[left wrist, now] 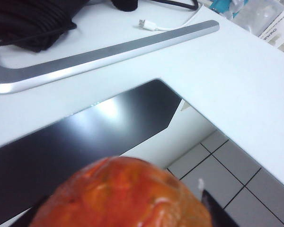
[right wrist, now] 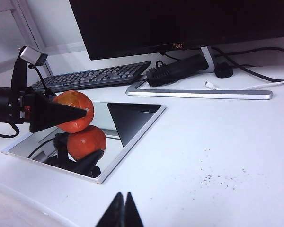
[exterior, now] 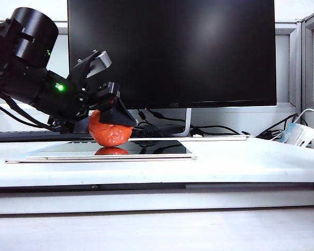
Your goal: Place the orange on the center of the mirror.
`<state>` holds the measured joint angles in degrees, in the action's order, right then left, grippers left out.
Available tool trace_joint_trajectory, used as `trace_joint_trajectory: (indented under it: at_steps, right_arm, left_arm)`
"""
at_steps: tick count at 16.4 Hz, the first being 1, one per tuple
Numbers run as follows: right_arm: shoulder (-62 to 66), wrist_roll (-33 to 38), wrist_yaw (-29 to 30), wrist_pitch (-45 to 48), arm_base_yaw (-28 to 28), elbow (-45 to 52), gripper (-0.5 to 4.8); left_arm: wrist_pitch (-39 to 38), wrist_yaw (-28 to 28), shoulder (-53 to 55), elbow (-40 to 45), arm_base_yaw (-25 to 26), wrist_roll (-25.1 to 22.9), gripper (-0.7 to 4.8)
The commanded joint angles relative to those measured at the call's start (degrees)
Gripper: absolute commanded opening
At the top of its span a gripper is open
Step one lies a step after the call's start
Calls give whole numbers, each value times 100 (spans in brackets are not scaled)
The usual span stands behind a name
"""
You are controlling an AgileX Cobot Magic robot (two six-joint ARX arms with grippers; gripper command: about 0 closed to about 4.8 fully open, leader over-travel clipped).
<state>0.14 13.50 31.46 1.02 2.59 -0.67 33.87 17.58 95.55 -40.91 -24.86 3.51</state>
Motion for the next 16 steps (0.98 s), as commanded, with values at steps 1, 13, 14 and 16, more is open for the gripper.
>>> trace_joint_trajectory:
  at_steps: [1, 13, 14, 16]
  right_arm:
    - [0, -7, -7, 96, 4, 39, -1]
    - [0, -7, -9, 96, 2, 39, -1]
    - [0, -7, -9, 96, 2, 39, -1]
    - [0, -9, -9, 96, 2, 39, -1]
  left_arm:
    - [-9, 63, 28, -17, -57, 15, 296]
    - [260, 42, -223, -63, -52, 39, 479]
    - [310, 22, -326, -66, -48, 39, 479]
    - [313, -96, -542, -81, -48, 39, 479]
